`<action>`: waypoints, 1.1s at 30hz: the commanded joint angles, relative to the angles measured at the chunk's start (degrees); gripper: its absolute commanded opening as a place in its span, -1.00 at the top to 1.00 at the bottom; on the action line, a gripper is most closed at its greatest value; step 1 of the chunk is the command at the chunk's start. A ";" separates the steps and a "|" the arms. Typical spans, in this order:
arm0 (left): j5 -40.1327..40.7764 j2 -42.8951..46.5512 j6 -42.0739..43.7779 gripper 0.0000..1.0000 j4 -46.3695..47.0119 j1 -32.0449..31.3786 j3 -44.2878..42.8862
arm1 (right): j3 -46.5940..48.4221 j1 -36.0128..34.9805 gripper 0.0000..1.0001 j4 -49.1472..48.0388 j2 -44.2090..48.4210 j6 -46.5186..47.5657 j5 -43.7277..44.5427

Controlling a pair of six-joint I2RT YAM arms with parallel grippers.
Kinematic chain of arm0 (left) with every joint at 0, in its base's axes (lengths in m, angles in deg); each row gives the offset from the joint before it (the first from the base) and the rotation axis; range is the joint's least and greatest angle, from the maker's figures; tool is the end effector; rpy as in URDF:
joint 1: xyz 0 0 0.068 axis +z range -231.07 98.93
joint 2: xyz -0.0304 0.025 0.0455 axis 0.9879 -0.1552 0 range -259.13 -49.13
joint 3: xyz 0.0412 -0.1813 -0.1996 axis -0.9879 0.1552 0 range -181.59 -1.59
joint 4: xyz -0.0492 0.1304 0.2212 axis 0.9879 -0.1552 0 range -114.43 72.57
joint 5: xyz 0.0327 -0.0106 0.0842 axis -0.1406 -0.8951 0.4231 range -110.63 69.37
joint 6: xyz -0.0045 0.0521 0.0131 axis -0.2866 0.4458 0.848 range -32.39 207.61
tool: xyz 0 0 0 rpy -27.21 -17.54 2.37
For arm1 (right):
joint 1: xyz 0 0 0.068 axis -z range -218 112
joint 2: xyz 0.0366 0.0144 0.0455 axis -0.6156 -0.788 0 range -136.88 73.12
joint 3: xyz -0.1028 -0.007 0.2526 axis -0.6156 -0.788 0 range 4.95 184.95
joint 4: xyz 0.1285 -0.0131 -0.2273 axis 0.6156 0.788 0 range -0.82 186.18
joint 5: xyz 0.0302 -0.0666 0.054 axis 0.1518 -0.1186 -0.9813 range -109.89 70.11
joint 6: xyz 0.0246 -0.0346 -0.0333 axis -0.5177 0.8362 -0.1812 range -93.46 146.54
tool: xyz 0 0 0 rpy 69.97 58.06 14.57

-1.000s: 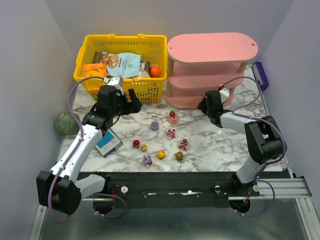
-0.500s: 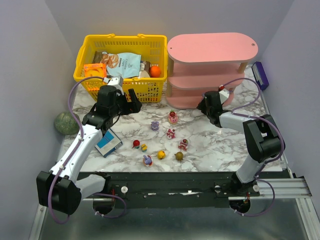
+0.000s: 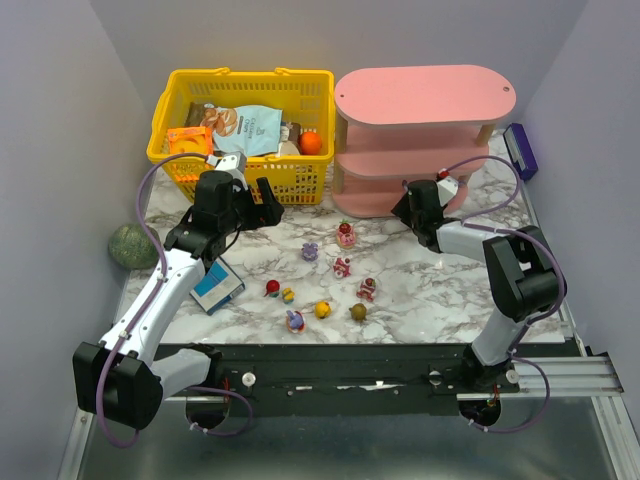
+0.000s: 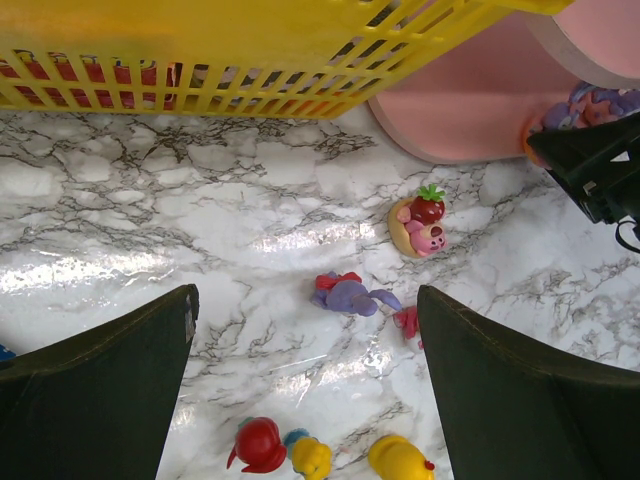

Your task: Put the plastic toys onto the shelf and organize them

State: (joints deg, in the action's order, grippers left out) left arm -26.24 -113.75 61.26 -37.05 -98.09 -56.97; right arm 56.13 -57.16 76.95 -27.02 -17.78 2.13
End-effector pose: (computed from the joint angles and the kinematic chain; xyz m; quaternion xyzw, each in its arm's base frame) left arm 0.2420 -0.0778 0.3190 -0.0451 0.8591 -0.2269 0.4565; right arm 0.3428 0.1050 0.1640 0.2746 0.8377 0.0863 0.4641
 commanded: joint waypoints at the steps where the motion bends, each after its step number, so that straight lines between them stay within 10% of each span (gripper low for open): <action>1: -0.37 0.37 0.68 -0.98 -1.13 -0.21 0.62 | 1.21 0.26 -0.39 0.72 -1.47 -1.12 0.13; 26: -1.16 1.51 0.16 -0.97 -0.69 -0.21 1.41 | -3.01 0.44 -0.62 6.07 8.37 -5.95 -2.77; 33: -1.42 1.87 0.07 -0.98 -0.25 -0.21 1.85 | -6.18 1.66 -0.30 6.60 9.79 -11.75 -5.05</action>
State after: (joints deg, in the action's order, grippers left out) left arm -26.28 -113.18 61.24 -37.05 -98.09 -56.10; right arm 51.91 -56.52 81.71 -17.99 -24.71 -1.13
